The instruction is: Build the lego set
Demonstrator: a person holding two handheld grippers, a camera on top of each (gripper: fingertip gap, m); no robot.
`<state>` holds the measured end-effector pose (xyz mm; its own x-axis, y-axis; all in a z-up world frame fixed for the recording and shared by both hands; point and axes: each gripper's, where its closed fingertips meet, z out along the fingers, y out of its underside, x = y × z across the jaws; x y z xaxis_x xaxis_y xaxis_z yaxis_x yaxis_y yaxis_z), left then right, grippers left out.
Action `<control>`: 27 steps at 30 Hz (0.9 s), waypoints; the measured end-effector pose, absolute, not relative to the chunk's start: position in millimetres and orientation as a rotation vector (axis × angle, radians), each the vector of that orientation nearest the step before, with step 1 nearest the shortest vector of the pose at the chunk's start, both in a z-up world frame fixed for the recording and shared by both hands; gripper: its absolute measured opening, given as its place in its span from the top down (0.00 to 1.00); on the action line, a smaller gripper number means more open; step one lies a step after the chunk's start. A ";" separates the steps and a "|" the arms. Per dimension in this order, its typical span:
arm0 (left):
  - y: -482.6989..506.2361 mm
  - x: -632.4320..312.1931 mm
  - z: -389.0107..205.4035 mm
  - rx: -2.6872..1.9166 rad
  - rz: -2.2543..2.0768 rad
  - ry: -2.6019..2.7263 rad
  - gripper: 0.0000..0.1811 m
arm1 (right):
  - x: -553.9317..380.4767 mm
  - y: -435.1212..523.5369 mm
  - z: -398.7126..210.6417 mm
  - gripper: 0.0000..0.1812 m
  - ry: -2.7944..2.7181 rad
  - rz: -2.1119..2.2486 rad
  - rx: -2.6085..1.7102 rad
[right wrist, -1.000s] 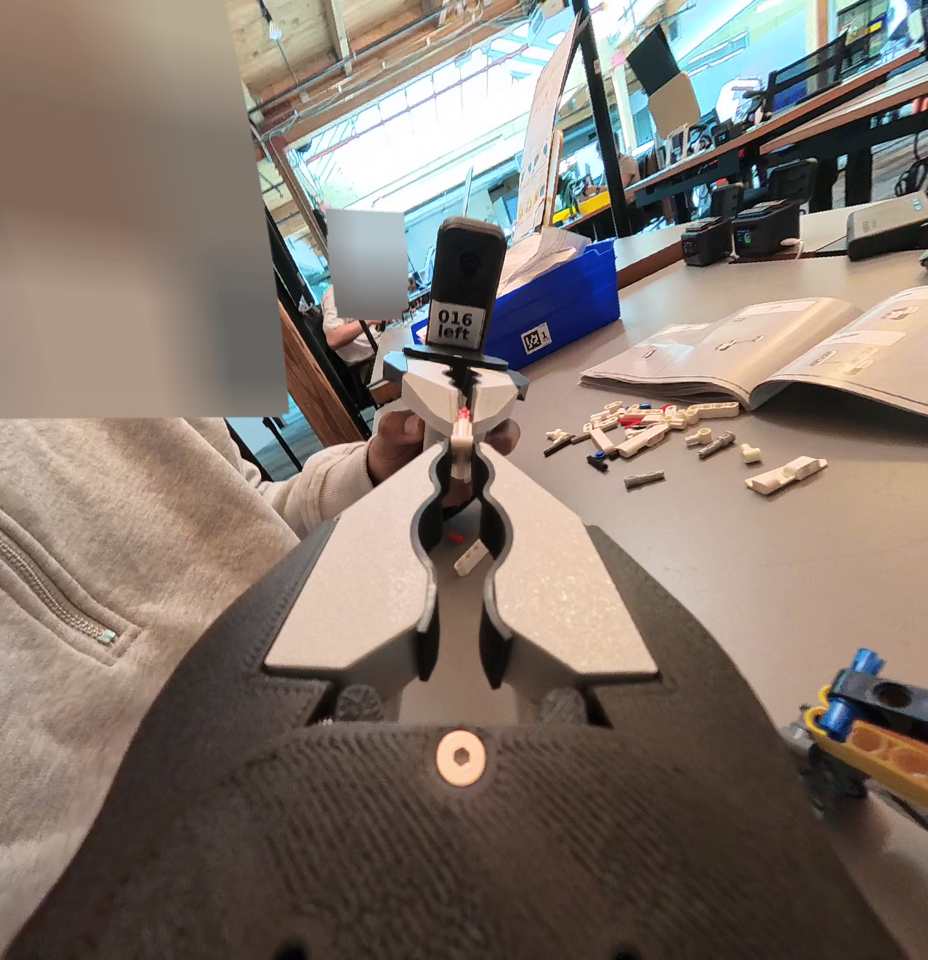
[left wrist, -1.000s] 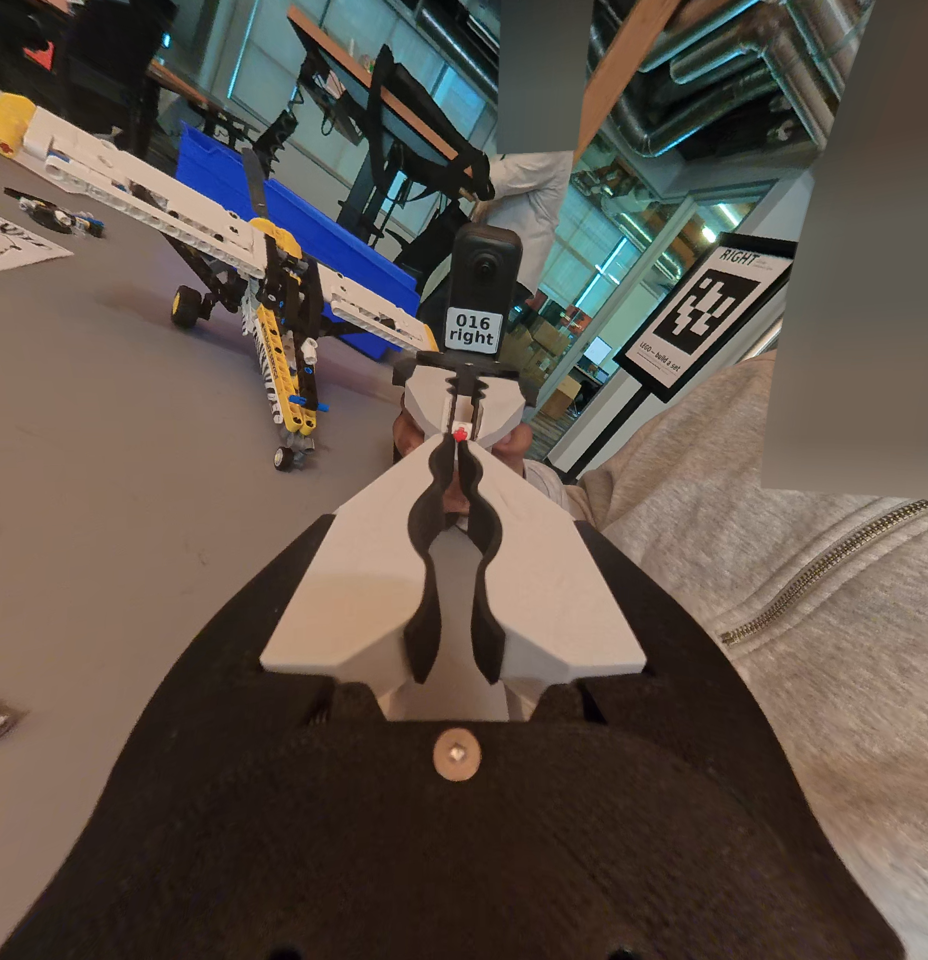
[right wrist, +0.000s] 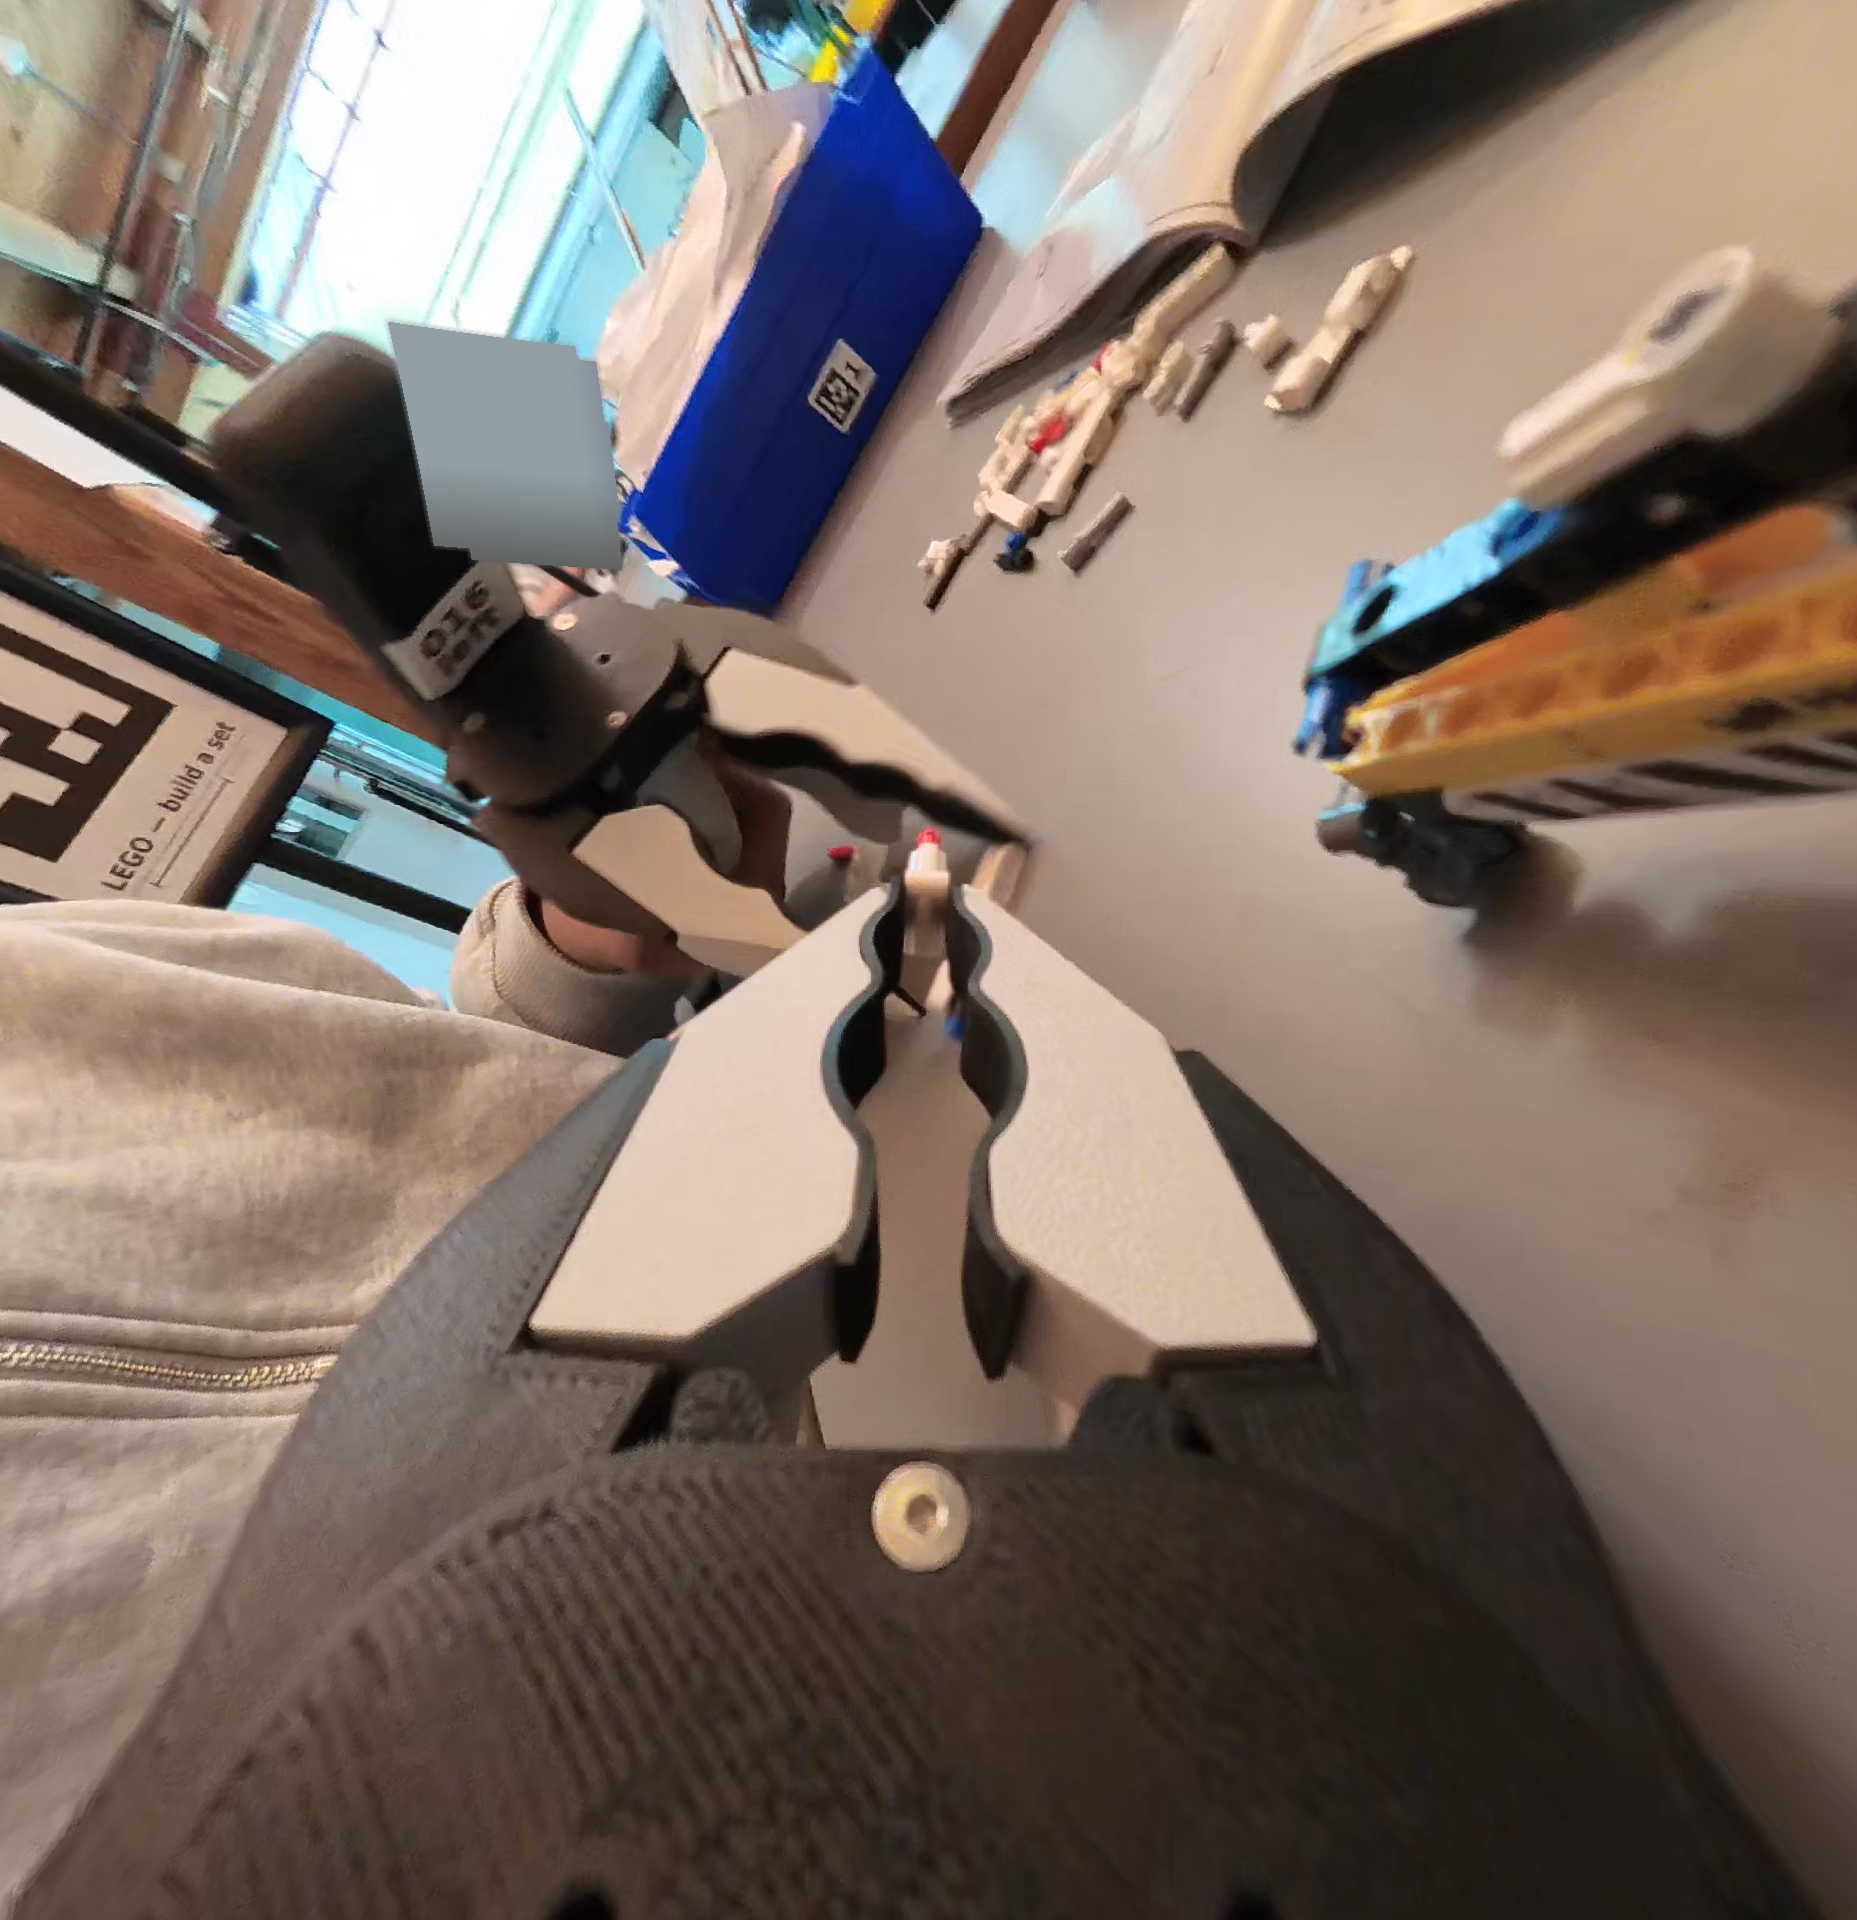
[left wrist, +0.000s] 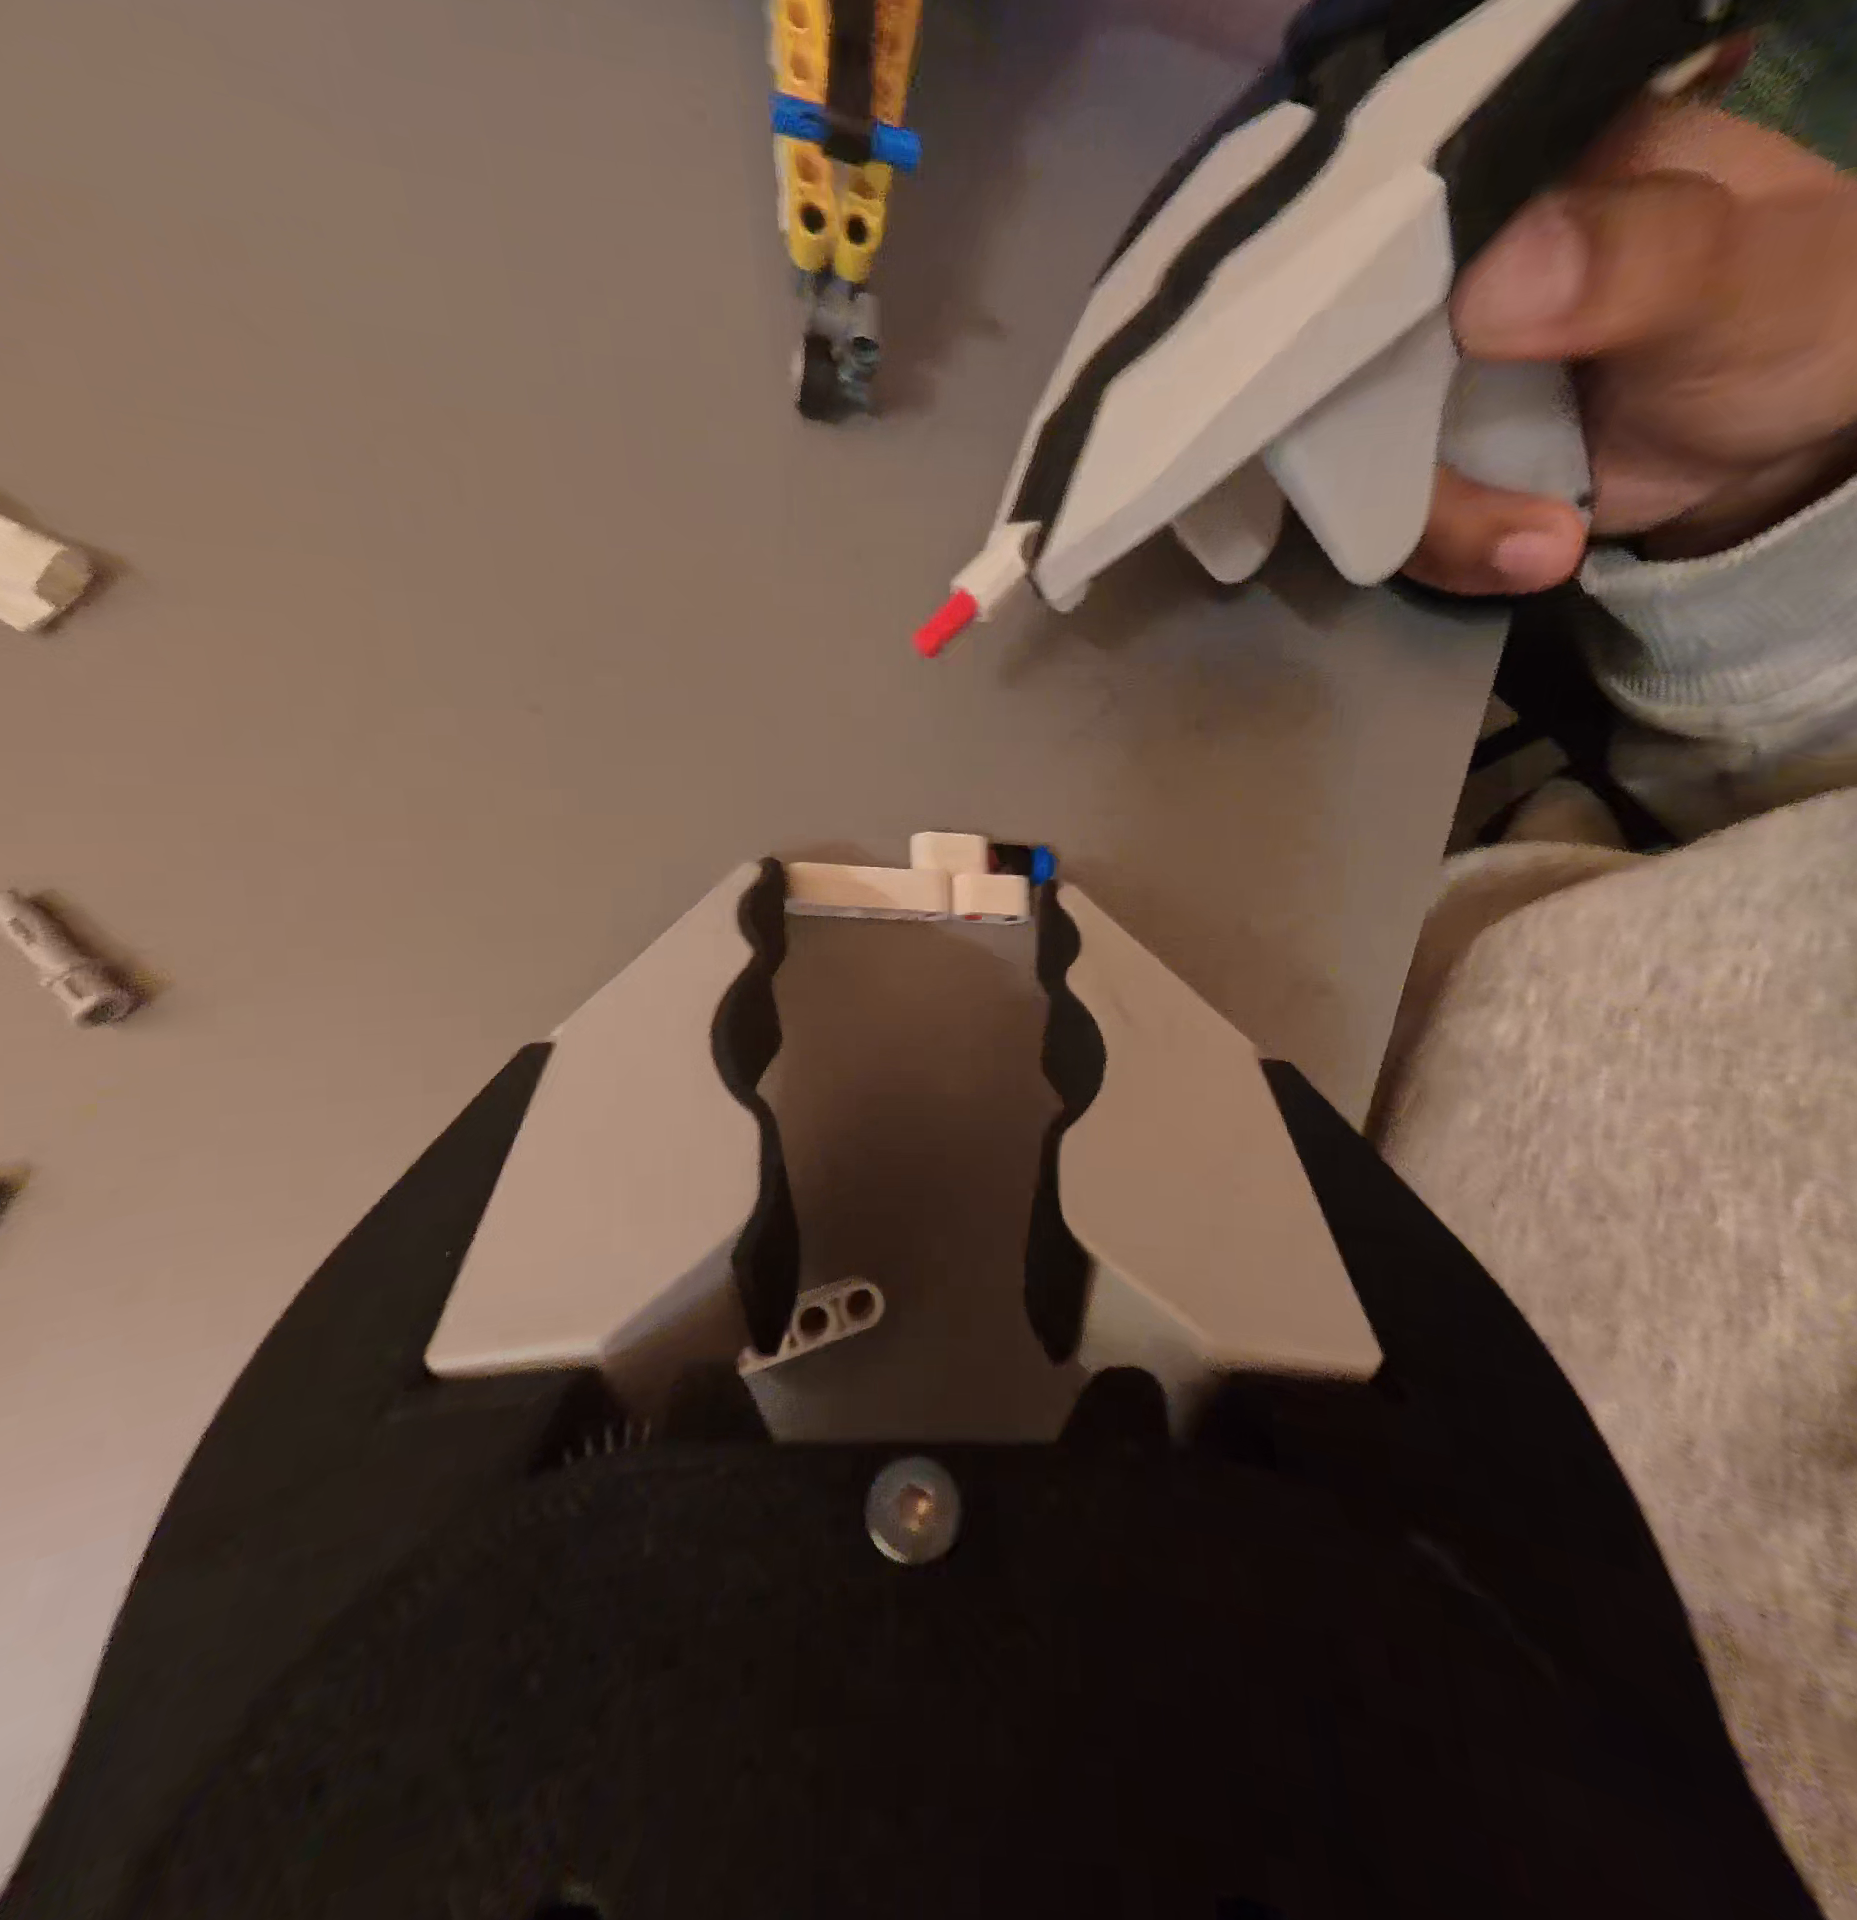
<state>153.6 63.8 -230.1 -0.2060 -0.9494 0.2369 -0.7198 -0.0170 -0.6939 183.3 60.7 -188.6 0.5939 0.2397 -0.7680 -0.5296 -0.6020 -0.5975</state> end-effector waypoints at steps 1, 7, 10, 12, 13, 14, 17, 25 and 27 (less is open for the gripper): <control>58.0 152.6 -230.6 -1.714 -1.061 1.988 0.76 | 183.4 59.5 -190.3 0.97 0.234 1.095 -1.950; 27.5 145.0 -228.0 -1.463 -1.069 2.140 0.76 | 169.5 38.4 -206.6 0.97 0.221 1.157 -2.089; 18.1 143.2 -222.8 -1.320 -1.059 2.170 0.84 | 166.0 26.2 -214.0 0.97 0.248 1.193 -2.148; 17.2 143.6 -224.4 -1.304 -1.036 2.181 0.84 | 164.2 21.5 -217.5 0.97 0.272 1.226 -2.172; 18.0 143.9 -226.4 -1.325 -1.032 2.188 0.84 | 164.2 20.4 -219.1 0.97 0.281 1.231 -2.182; 18.9 144.5 -227.5 -1.350 -1.040 2.191 0.84 | 164.5 19.9 -220.4 0.97 0.285 1.227 -2.192; 20.6 145.2 -225.8 -1.401 -1.103 2.181 0.86 | 162.6 21.5 -217.2 0.97 0.270 1.220 -2.187; 21.7 145.2 -226.2 -1.445 -1.136 2.180 0.81 | 165.4 25.2 -221.2 0.97 0.279 1.193 -2.215; 21.5 144.8 -226.7 -1.453 -1.138 2.184 0.81 | 164.5 24.2 -223.2 0.97 0.286 1.211 -2.223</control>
